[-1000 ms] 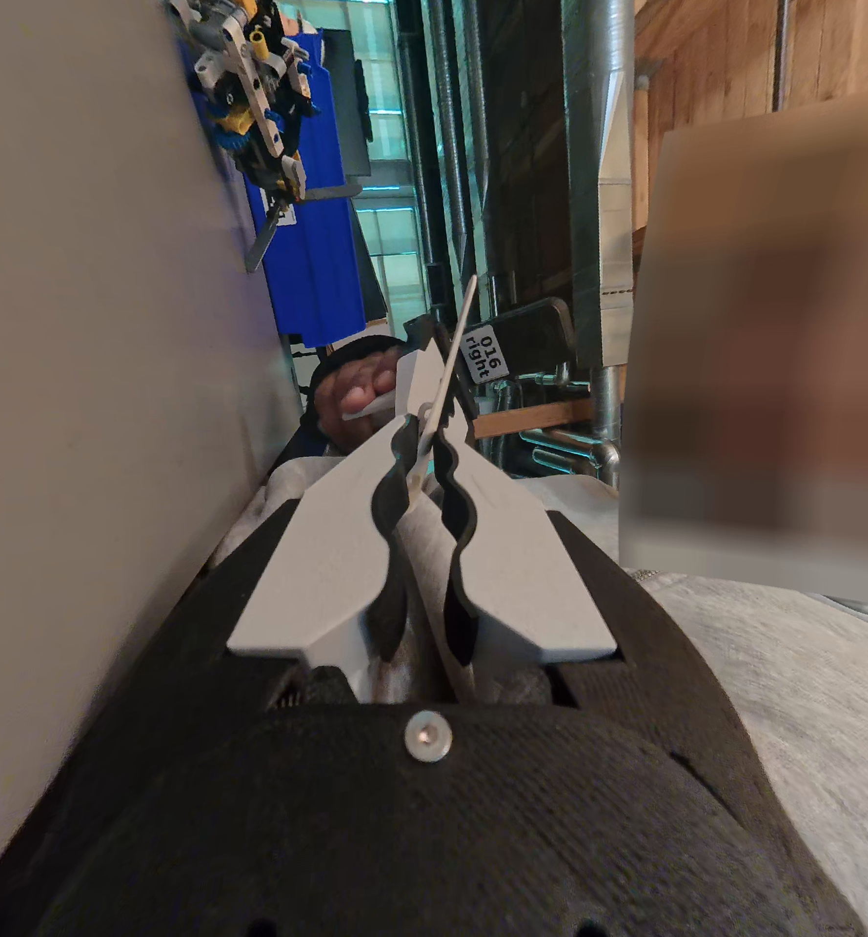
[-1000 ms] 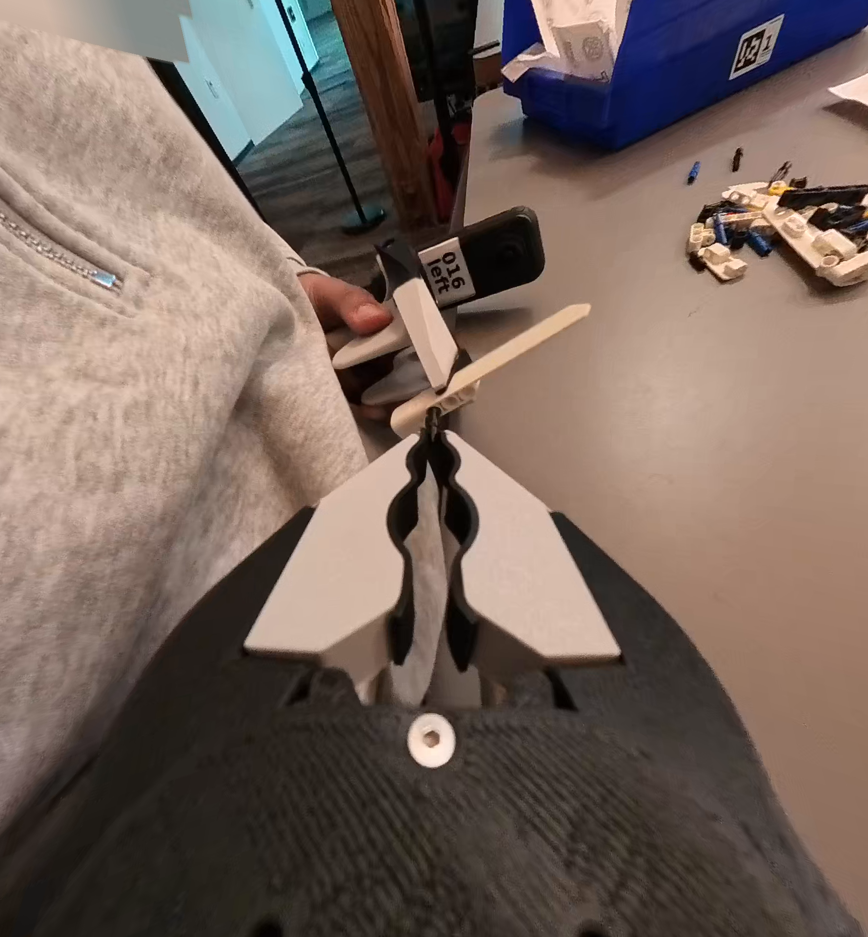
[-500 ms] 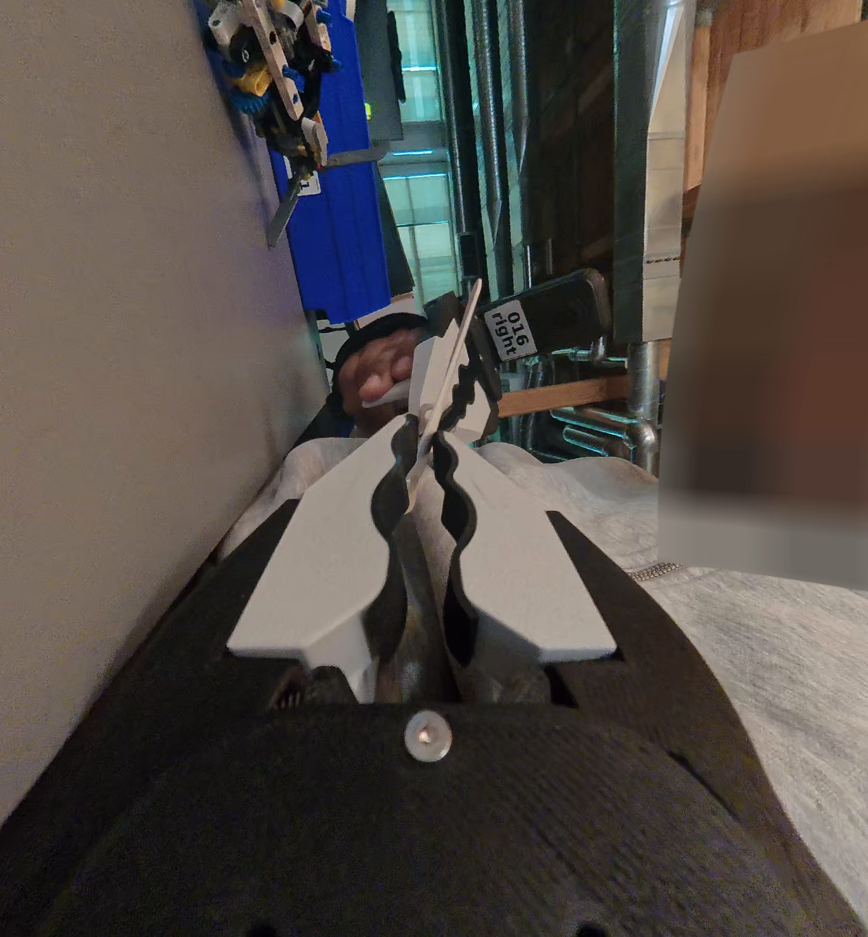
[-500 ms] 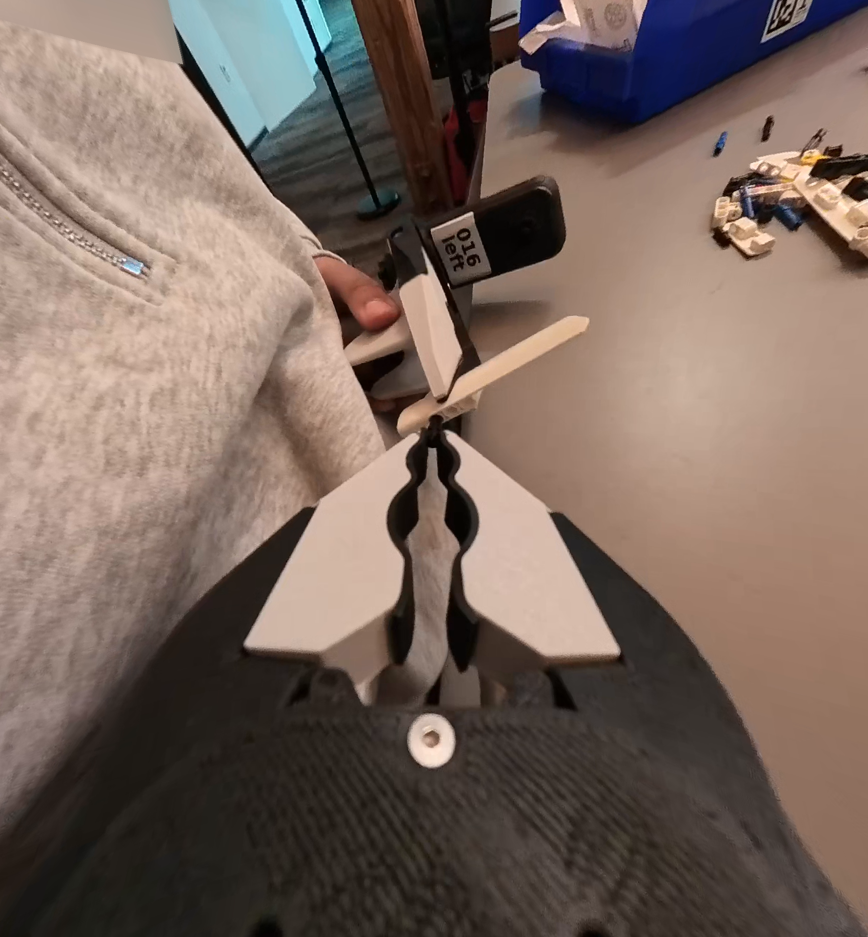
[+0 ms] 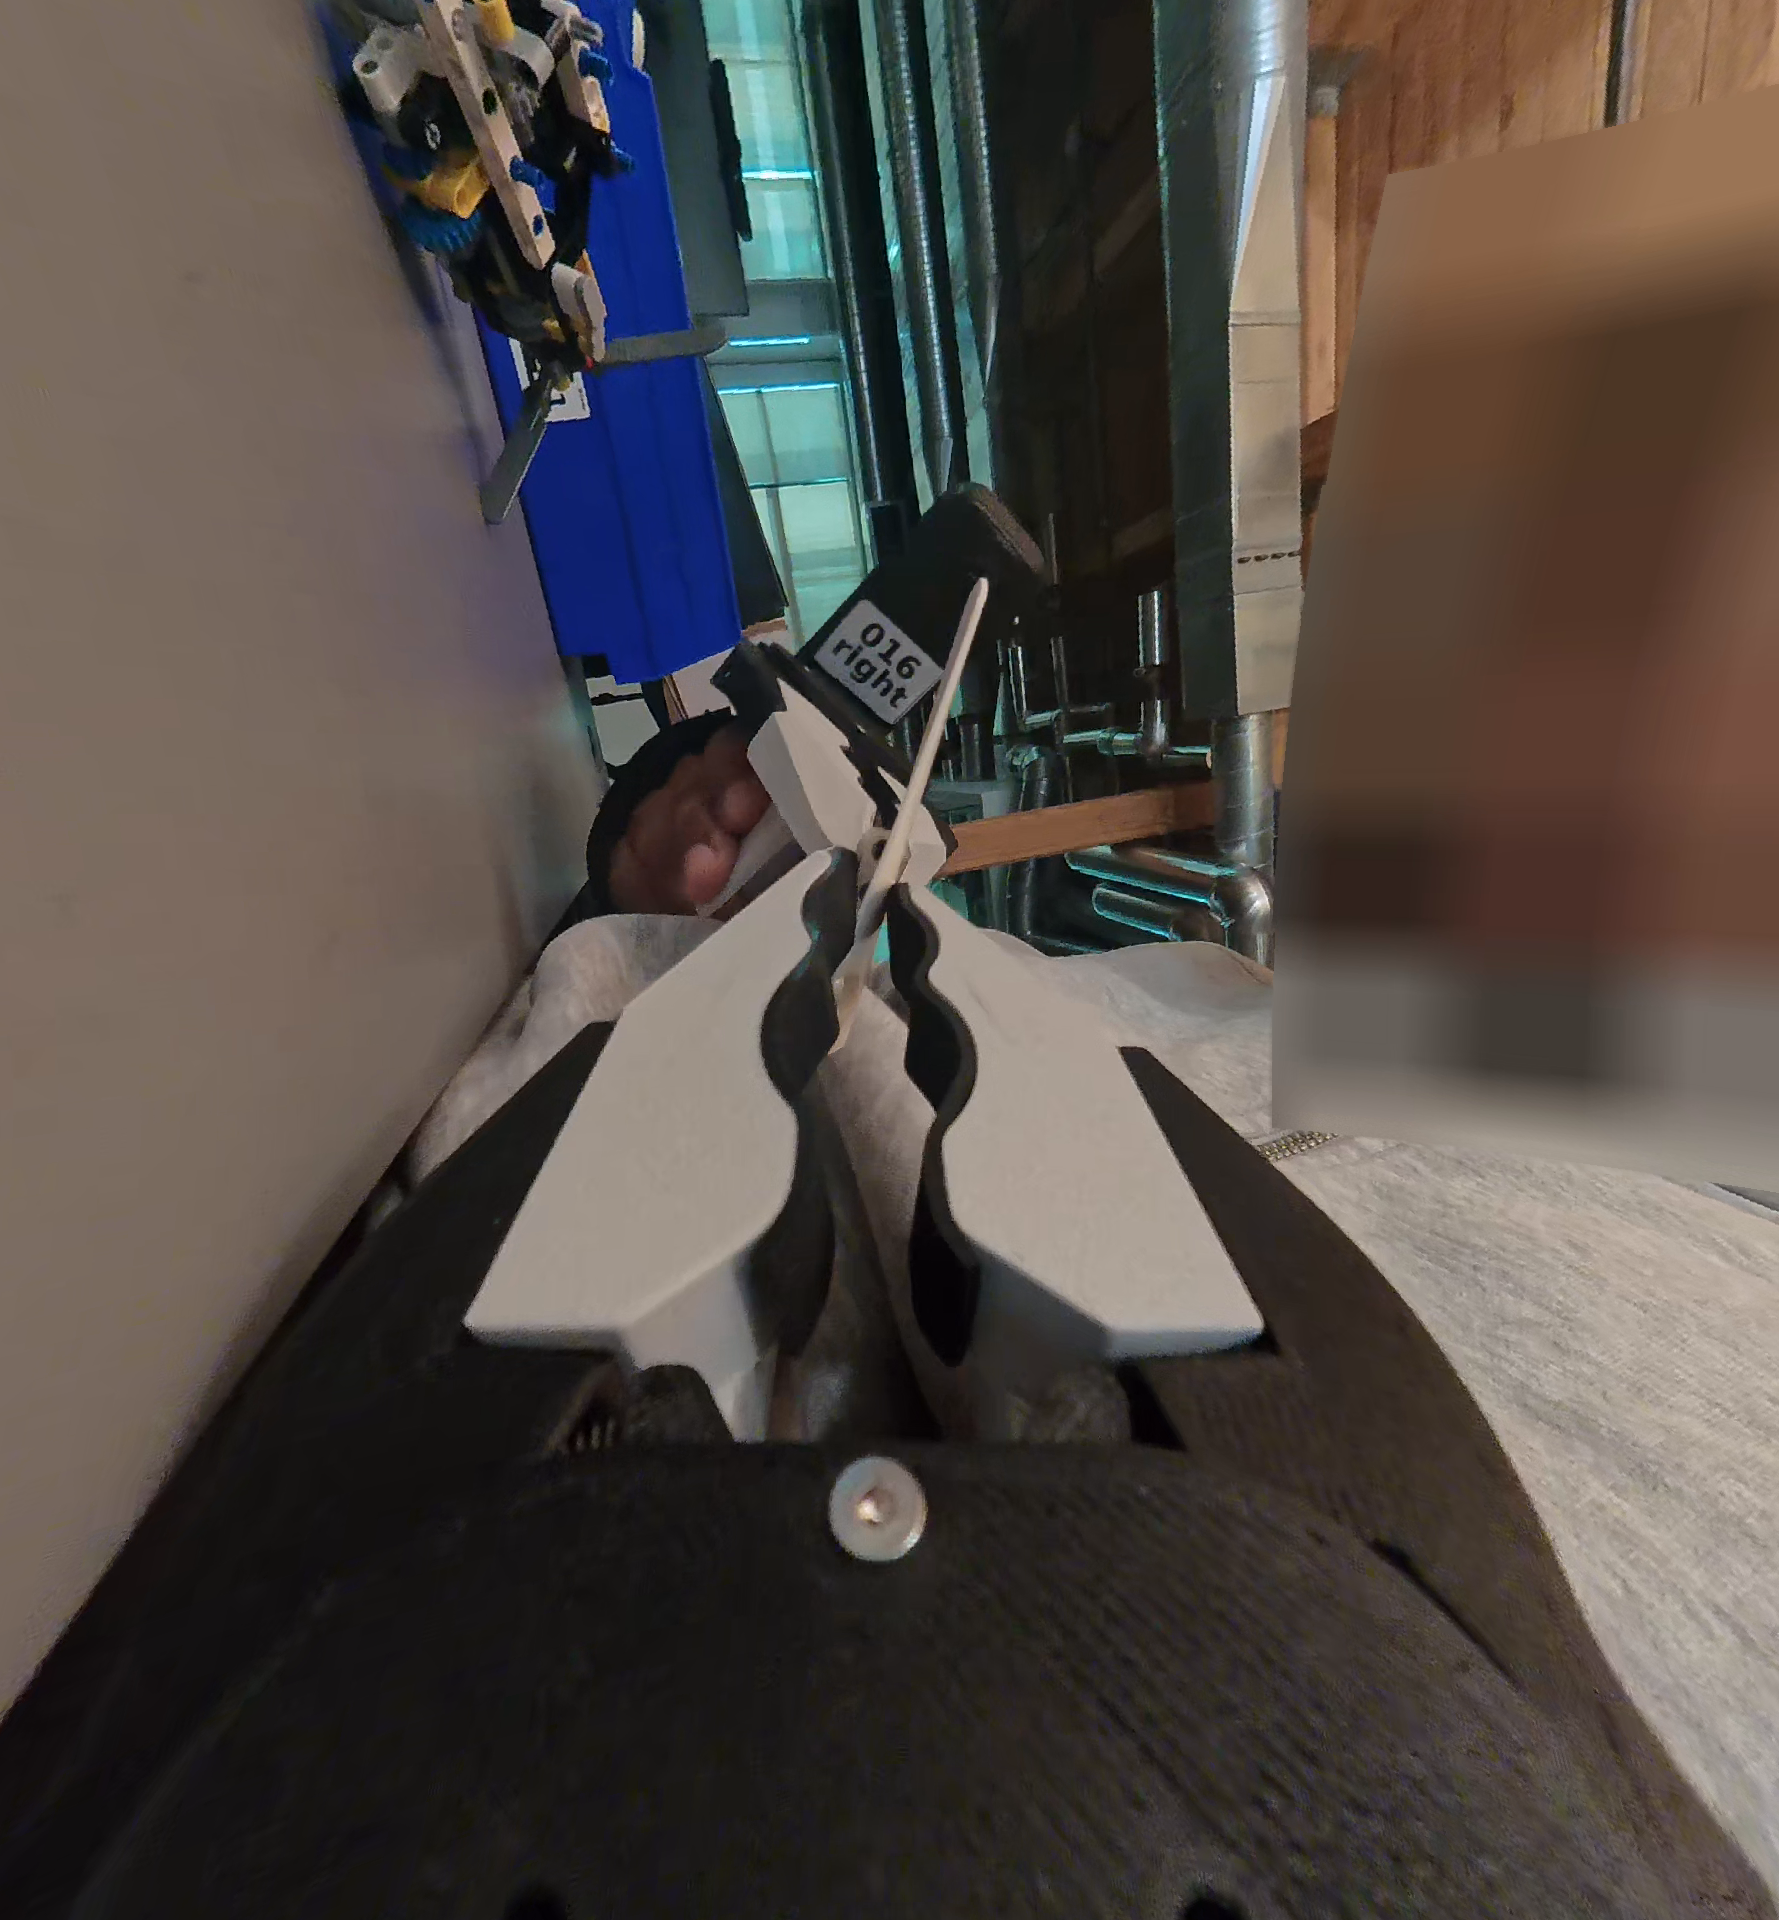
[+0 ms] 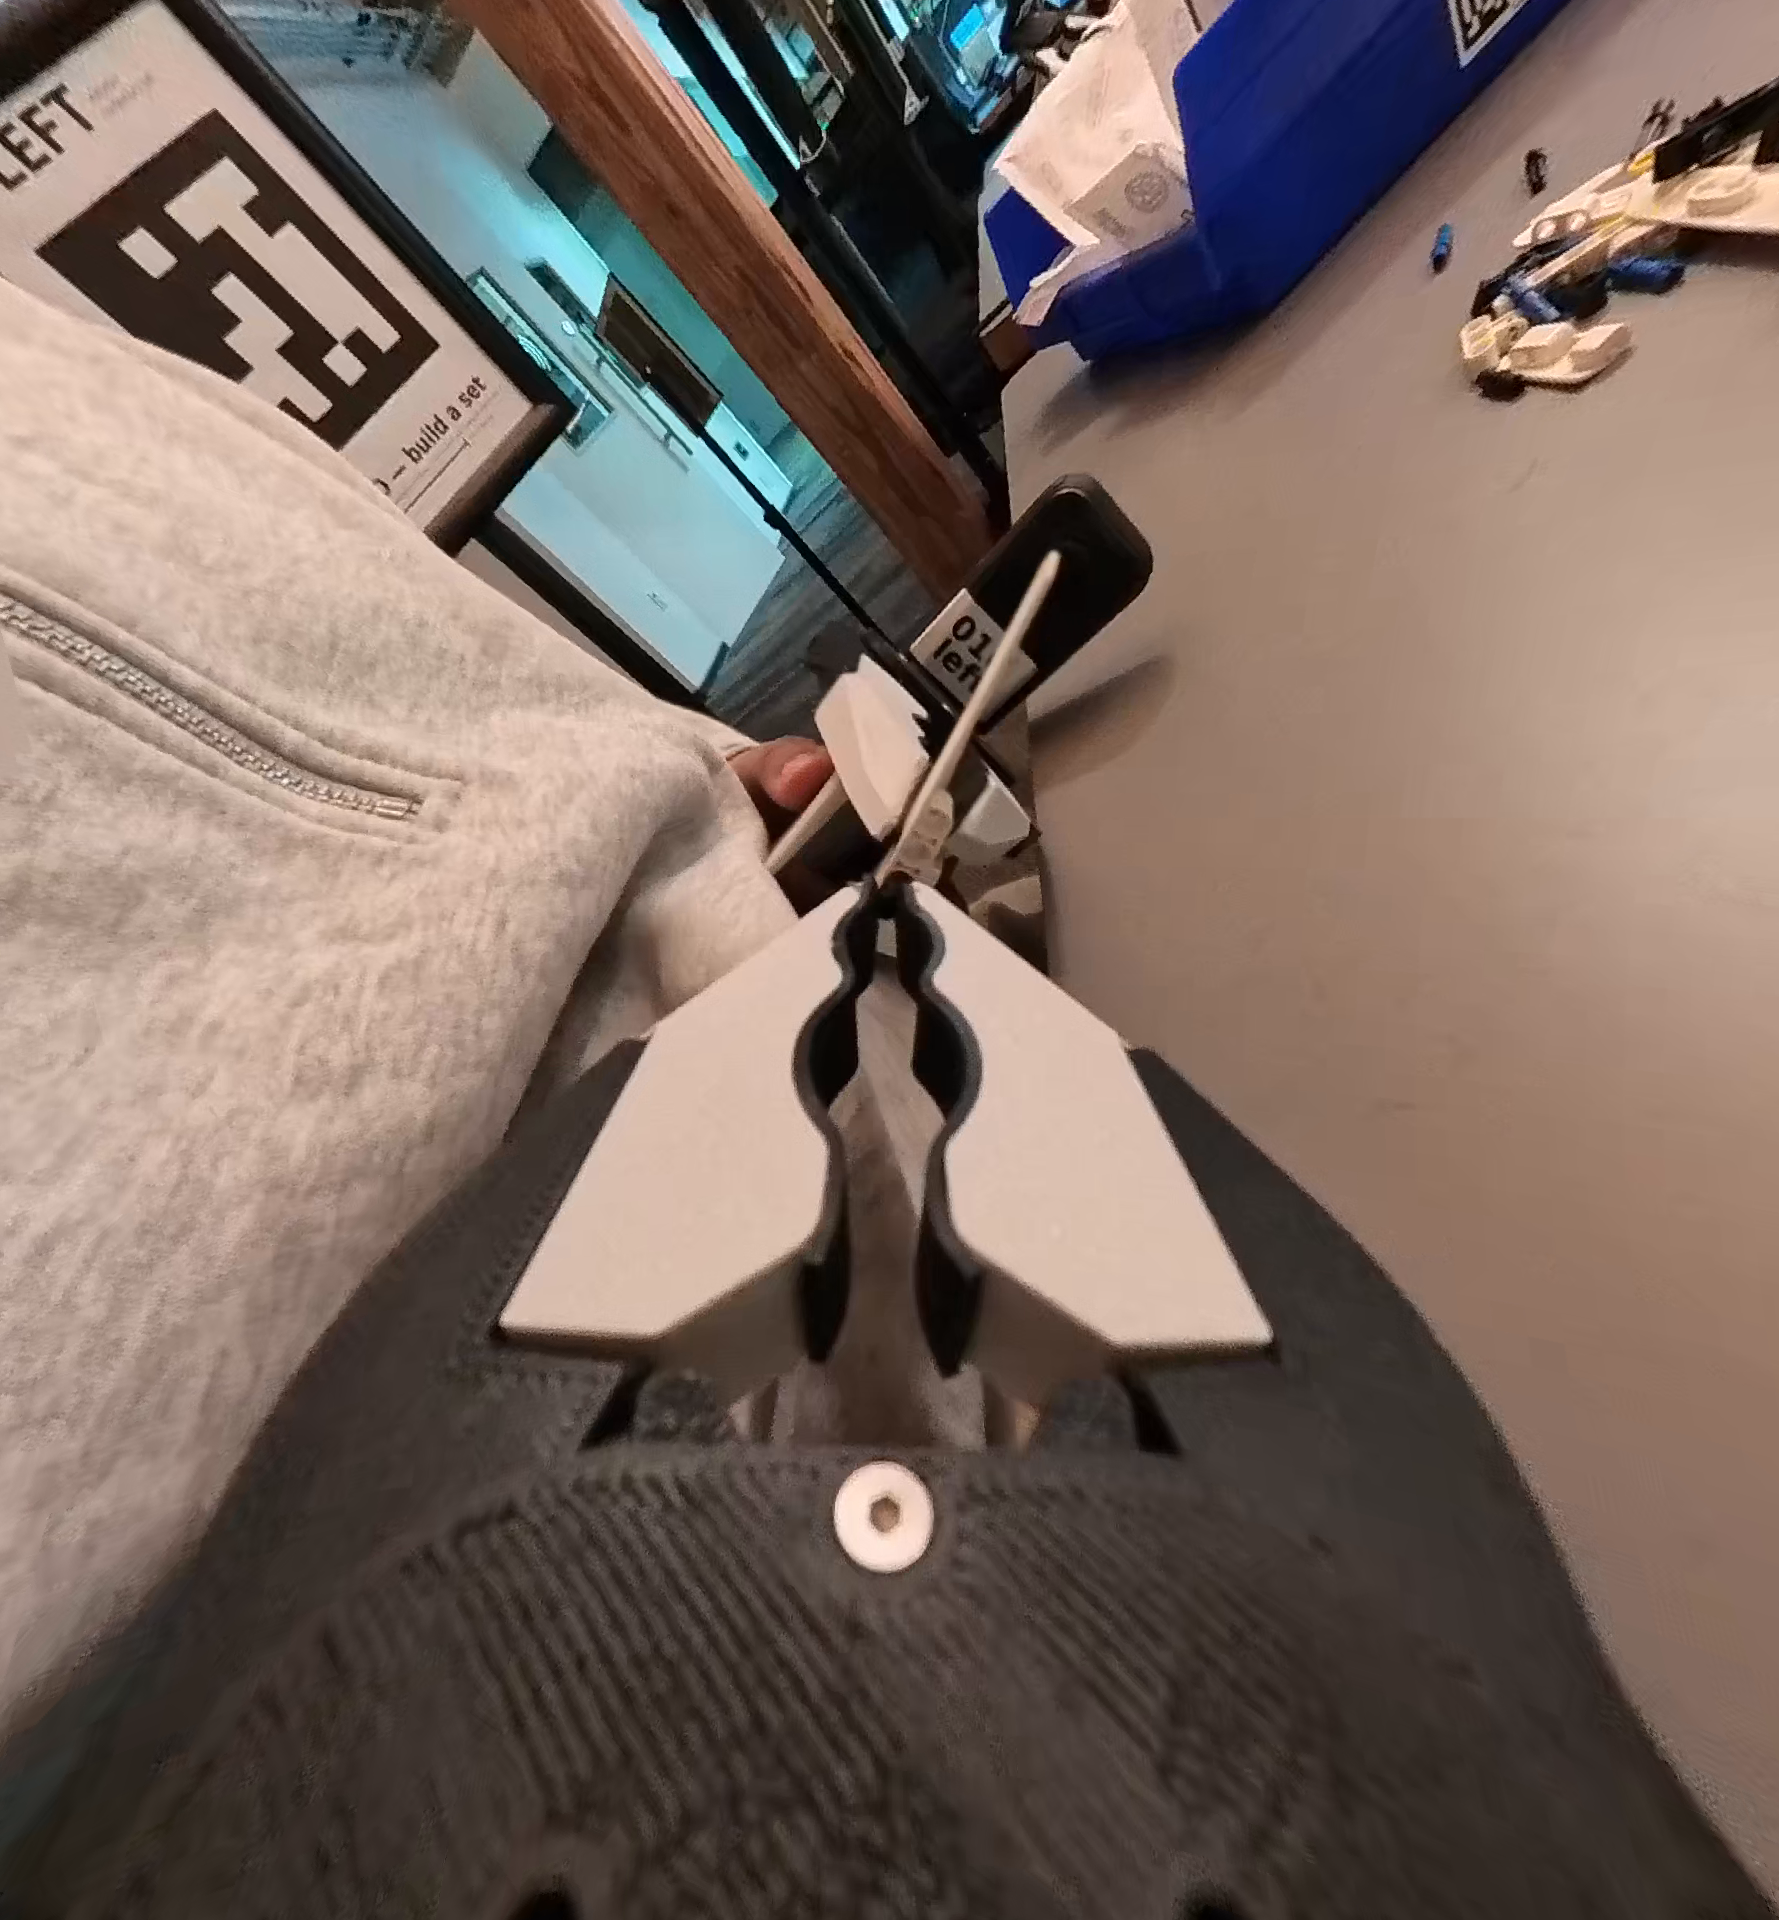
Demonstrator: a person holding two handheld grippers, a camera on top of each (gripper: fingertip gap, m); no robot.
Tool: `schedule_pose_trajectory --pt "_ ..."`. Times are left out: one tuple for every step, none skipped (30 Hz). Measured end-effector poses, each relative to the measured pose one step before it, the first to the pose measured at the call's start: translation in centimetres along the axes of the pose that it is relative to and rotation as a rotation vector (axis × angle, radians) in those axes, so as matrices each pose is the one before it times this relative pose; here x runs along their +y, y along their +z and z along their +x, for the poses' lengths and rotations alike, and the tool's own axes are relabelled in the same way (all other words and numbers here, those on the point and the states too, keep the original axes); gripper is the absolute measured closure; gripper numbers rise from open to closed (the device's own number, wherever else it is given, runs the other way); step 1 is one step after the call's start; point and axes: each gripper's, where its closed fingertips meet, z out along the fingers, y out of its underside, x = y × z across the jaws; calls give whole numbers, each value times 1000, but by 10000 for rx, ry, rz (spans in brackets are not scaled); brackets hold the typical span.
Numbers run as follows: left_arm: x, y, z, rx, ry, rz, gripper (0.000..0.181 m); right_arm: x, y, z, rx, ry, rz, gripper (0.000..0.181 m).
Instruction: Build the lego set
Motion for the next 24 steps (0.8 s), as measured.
schedule_pose_trajectory --pt "-12 -29 42 40 -2 25 175 -11 37 -4 -5 25 53 180" --pt "-40 -37 31 31 2 36 175 24 40 28 20 -20 18 180" --pt "-64 -41 63 61 -9 50 175 40 50 22 22 -41 -3 180" --pt "-27 -41 49 67 -56 31 175 6 27 2 20 -79 16 180" --pt "-54 -31 26 61 -48 51 175 0 44 15 45 -131 24 180" --pt "-45 -32 16 43 -38 49 175 -20 36 34 86 -195 31 180" --pt "-52 -44 21 35 -29 45 176 -35 58 16 102 -217 39 180" --pt "-56 -38 29 41 -16 41 175 -63 51 9 89 -159 48 180" --pt "-36 -38 43 46 -10 42 175 -94 69 -11 54 -63 70 180" --pt "-44 -51 51 53 -31 44 175 -58 61 8 27 23 55 180" --pt "-43 -53 37 61 -35 53 176 -10 58 18 3 112 54 180" --pt "-22 -41 19 47 -32 46 176 -31 54 7 -45 241 102 180" --pt "-8 -48 38 41 -7 43 176 -43 43 -3 -66 326 150 180" --pt "-9 -34 55 45 13 31 176 -67 31 -8 -69 377 191 180" --pt "-17 -27 64 53 8 26 176 -73 34 -30 -73 394 211 180" --pt "-29 -35 62 55 7 30 176 -62 43 -4 -50 373 211 180" --pt "-45 -36 22 37 5 47 175 -60 33 38 -23 360 199 180" --pt "-48 -18 22 17 35 54 176 -65 21 62 -12 316 185 180" --pt "-32 -11 23 16 38 42 176 -67 1 95 10 233 165 180" --pt "-29 -7 -1 12 10 27 176 -48 0 116 31 172 138 180" --pt "-50 -21 32 21 41 39 176 -42 8 84 16 124 115 180" --pt "-35 -19 16 14 27 28 176 -41 28 26 -3 94 103 180" --pt "-20 2 21 11 12 15 176 -33 20 19 -13 75 93 180" --pt "-5 -10 45 26 16 16 176 -13 16 -14 -40 71 76 181"
